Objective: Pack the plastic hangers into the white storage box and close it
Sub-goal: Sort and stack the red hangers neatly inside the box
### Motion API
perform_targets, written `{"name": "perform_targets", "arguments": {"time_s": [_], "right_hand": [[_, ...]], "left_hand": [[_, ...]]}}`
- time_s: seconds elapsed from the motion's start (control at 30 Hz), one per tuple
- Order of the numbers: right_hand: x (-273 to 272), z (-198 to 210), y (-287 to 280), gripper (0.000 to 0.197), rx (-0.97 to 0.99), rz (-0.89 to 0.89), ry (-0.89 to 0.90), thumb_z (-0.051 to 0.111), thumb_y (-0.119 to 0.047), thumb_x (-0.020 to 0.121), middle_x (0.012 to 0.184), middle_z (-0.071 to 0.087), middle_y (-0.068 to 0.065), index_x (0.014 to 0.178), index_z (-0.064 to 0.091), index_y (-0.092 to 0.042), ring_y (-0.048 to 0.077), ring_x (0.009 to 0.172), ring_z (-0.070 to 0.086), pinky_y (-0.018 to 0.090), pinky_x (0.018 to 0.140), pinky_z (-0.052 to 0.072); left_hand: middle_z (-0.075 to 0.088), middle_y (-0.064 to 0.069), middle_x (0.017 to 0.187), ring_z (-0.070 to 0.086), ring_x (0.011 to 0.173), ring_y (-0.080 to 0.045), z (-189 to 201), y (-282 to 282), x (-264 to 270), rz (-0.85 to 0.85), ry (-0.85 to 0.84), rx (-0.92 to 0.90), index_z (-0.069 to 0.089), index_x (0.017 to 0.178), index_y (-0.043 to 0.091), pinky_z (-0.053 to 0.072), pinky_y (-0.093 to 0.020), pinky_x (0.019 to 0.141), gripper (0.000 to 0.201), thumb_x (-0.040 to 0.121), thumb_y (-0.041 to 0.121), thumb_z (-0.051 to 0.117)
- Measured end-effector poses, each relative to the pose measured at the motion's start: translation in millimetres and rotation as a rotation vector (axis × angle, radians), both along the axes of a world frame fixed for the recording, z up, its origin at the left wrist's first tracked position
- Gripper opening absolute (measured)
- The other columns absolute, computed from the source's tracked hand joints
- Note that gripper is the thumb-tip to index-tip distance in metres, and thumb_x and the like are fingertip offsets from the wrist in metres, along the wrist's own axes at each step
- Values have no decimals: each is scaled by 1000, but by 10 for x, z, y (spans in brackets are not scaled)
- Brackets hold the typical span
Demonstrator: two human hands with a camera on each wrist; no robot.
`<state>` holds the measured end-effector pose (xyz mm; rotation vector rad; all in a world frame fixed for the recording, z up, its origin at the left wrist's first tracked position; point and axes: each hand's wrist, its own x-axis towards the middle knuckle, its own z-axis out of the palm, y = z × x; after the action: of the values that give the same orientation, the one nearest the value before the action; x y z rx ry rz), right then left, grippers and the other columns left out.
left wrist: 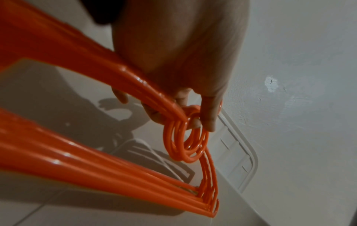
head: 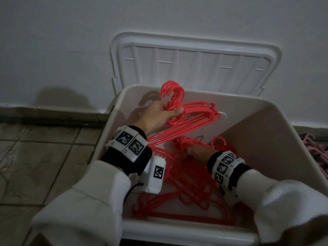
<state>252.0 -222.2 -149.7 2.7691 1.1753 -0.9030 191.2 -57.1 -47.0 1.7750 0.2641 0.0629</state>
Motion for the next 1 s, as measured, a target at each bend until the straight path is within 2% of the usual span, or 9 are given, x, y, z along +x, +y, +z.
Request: {"name": "perform_targets", "arguments": {"time_s": [0.1,0.3,0.4,0.43,0.47,0.57,0.63,0.77,1.0], "right_hand": [[23,-62,-32,48,-12,160,-36,53,-42,83,118,61,7,122,57,-14,21,112,55,32,97,38],[-61,-297,-53,39,56,308,-121,50,-23,92,124,59,4,131,51,-18,21,117,52,36,111,23],[-123,-305,-56,26,128,335,-192,63,-15,78,95,70,9,103,67,-8,23,89,67,57,93,43],[-143,-294,-41,23,144,359,-194,66,-16,71,85,70,8,92,69,-8,20,79,69,58,81,50],[-145,-287,-25,22,145,361,-144,64,-14,74,89,70,7,94,69,-8,19,82,68,58,85,49],[-73,-318,-58,27,215,272,-40,47,-3,92,120,63,11,113,65,-5,25,113,57,39,104,37],[-30,-338,-45,26,300,138,145,49,10,85,112,65,21,104,67,3,33,106,60,42,98,43],[-5,-290,-16,33,308,69,256,50,16,80,111,65,20,106,67,4,30,104,61,16,86,40],[83,-189,-5,33,261,81,450,48,18,80,109,64,26,107,64,7,23,97,60,14,82,43]], "left_hand": [[69,-14,97,64,81,-17,-8,5,1,-13,4,-12,62,108,-3,51,-23,79,32,88,21,62],[67,-12,93,62,78,-15,-10,5,-6,5,10,-7,62,106,-3,49,-15,71,31,88,21,62],[67,-9,90,62,75,-12,-12,4,-6,4,11,1,62,106,-3,49,-11,67,31,88,22,62],[67,-9,90,62,75,-12,-13,4,-5,7,9,6,62,106,-3,49,-11,67,31,88,22,62],[68,-10,91,62,76,-12,-16,3,-2,10,7,8,62,107,-4,49,-13,68,32,88,22,62],[68,-15,95,62,79,-15,-21,6,0,17,7,11,62,108,-6,49,-17,73,35,87,23,63],[68,-16,97,63,82,-17,-16,7,-5,21,11,10,62,107,-5,49,-21,77,34,87,23,63],[68,-16,100,62,83,-16,-3,-4,-13,15,8,7,63,107,-1,49,-13,70,30,88,22,62],[65,-13,93,60,75,-13,8,-13,-12,15,3,8,63,106,-1,47,-8,62,26,89,19,62]]}}
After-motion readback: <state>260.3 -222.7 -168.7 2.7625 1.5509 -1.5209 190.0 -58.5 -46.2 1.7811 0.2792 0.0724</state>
